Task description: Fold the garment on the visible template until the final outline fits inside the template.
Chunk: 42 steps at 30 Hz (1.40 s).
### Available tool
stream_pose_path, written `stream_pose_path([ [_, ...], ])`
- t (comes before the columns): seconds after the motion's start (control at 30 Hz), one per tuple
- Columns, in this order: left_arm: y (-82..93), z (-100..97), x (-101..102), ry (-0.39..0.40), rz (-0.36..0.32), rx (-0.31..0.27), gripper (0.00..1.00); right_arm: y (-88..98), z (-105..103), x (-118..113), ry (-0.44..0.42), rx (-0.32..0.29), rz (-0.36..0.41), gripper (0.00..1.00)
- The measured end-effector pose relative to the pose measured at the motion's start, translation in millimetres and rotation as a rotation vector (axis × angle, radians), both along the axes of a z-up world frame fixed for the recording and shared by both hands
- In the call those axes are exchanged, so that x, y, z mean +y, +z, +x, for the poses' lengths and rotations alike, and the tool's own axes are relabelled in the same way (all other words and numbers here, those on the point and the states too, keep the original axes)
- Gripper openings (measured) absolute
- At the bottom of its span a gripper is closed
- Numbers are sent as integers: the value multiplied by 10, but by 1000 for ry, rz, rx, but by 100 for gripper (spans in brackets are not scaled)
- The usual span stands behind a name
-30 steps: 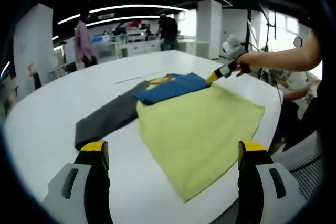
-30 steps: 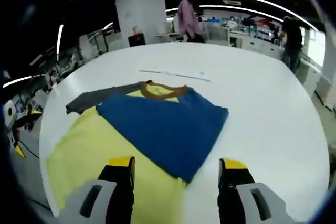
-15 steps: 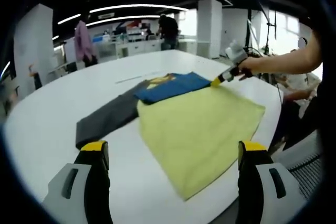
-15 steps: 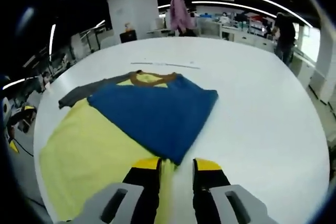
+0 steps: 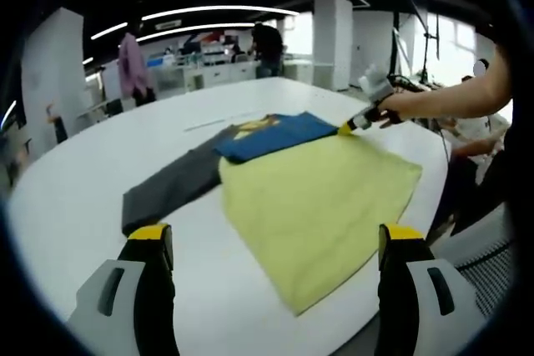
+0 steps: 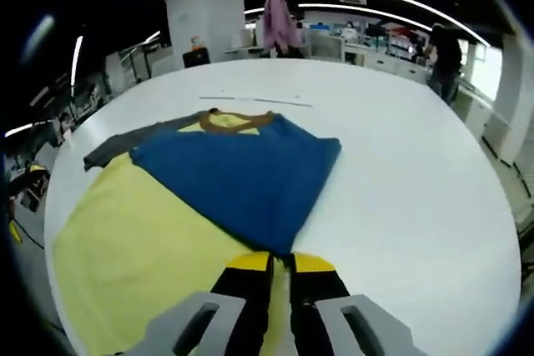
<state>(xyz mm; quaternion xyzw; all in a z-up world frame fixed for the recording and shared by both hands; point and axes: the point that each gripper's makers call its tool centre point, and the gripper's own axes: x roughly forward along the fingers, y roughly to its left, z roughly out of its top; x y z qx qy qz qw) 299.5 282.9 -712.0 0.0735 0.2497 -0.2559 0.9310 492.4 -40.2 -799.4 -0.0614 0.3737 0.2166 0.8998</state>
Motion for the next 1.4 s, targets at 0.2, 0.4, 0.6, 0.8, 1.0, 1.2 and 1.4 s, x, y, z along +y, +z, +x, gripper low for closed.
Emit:
stream_pose_path([
  [0.2, 8, 1, 32, 5, 1, -2, 99, 0, 12, -72, 14, -5, -28, 2],
  [0.4, 2, -2, 45, 8, 5, 3, 99, 7, 34, -194, 13, 0, -38, 2],
  [0.6, 1, 11, 54, 9, 5, 2, 99, 5, 37, -289, 5, 4, -48, 2],
  [0.8, 0, 9, 52, 8, 7, 3, 99, 6, 30, -340, -4, 7, -48, 2],
  [1.0, 2, 7, 62, 11, 11, 2, 99, 27, 18, -339, -11, 16, -7, 9],
  [1.2, 14, 10, 64, 14, 8, 0, 99, 103, 12, -306, 0, -1, 38, 30],
  [1.4, 31, 15, 65, 16, 5, -2, 99, 304, -62, -125, 46, -38, 109, 53],
])
